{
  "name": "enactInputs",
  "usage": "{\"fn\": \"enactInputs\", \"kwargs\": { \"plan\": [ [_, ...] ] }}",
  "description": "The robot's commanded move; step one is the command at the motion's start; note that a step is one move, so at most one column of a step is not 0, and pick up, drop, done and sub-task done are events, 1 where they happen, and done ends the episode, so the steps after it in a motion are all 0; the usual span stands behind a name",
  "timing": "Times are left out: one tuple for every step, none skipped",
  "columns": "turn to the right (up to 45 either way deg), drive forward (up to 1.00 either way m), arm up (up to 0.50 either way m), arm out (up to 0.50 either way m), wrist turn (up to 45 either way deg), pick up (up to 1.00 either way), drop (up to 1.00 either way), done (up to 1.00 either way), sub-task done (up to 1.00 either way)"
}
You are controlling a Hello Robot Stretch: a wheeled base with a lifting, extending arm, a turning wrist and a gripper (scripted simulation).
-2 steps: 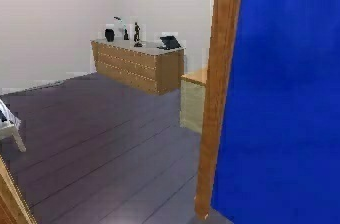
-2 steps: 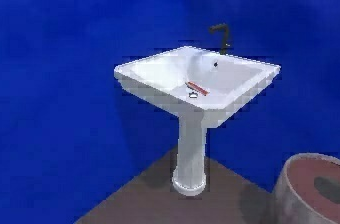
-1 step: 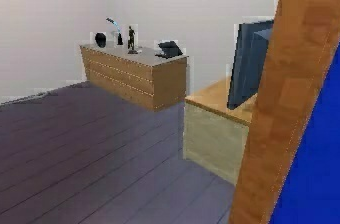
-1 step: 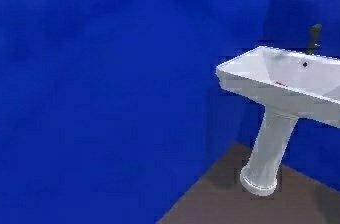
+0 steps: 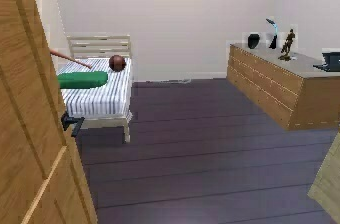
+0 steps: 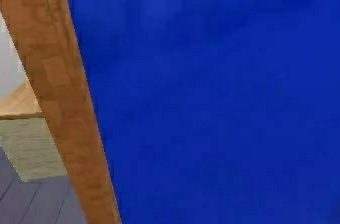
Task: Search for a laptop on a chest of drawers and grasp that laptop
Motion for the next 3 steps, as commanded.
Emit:
{"fn": "enactInputs", "kwargs": {
  "plan": [
    [0.0, 0.30, 0.00, 0.00, 0.0, 0.00, 0.00, 0.00, 0.00],
    [36.0, 0.00, 0.00, 0.00, 0.0, 0.00, 0.00, 0.00, 0.00],
    [0.0, 1.00, 0.00, 0.00, 0.0, 0.00, 0.00, 0.00, 0.00]
  ]
}}
